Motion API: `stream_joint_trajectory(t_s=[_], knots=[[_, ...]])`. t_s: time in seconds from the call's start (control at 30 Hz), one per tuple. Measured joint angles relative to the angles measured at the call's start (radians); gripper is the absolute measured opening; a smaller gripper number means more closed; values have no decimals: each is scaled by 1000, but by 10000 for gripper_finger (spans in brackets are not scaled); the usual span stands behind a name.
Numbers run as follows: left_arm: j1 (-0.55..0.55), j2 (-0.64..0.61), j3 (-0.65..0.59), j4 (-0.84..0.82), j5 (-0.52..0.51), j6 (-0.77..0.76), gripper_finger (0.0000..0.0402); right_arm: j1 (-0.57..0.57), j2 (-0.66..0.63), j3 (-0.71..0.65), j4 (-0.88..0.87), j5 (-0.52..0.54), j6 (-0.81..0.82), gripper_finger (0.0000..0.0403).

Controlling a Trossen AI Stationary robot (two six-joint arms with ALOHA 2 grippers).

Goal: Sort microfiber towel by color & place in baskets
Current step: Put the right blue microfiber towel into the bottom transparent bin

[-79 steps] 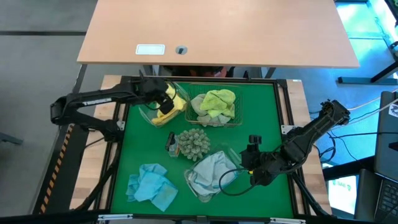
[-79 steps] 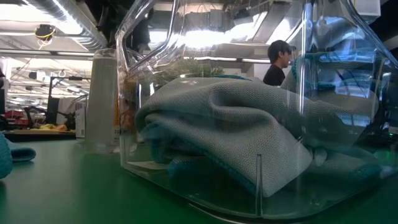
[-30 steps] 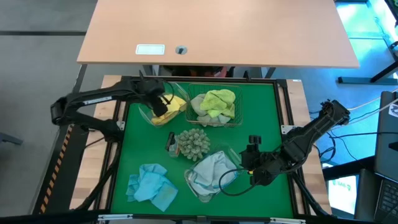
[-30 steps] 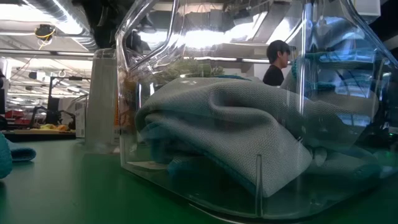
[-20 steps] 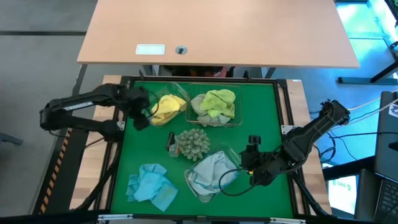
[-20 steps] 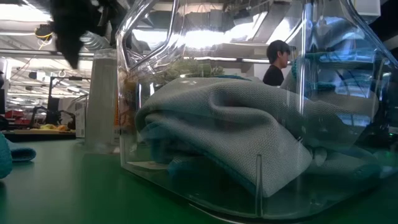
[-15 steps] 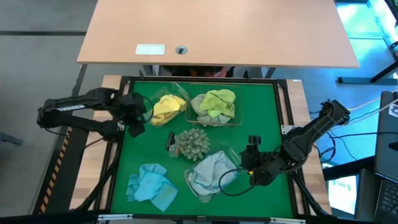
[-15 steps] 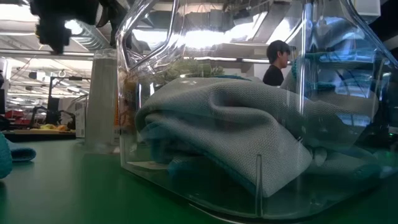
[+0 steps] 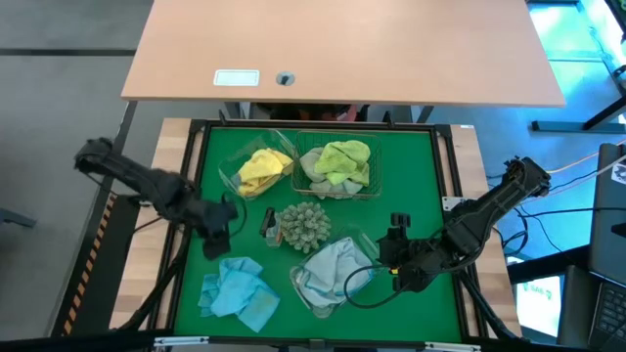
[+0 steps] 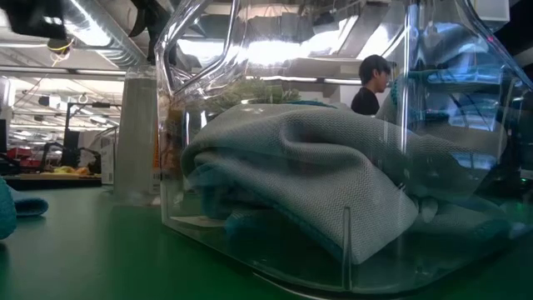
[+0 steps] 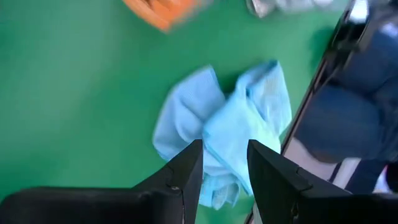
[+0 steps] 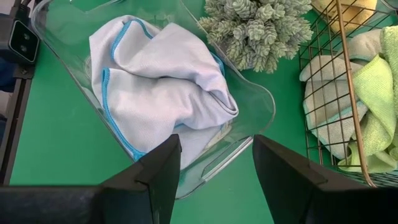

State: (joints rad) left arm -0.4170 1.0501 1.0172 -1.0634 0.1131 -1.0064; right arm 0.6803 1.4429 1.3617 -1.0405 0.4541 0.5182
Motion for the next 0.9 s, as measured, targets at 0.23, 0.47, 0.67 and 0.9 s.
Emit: stream_joint_trajectory(t_s=[0.23,0.47,0.67,0.9], knots=[[-224,163,0,101,-26,-156,119,0,0,0,0,0,0,198],[-303,303,0,283,-28,-197,119,0,0,0,0,0,0,198],[-307,390,0,313,-25,-197,119,0,0,0,-1,-1,0,198],[-307,449,0,316,-23,-189,119,0,0,0,-1,-1,0,198]])
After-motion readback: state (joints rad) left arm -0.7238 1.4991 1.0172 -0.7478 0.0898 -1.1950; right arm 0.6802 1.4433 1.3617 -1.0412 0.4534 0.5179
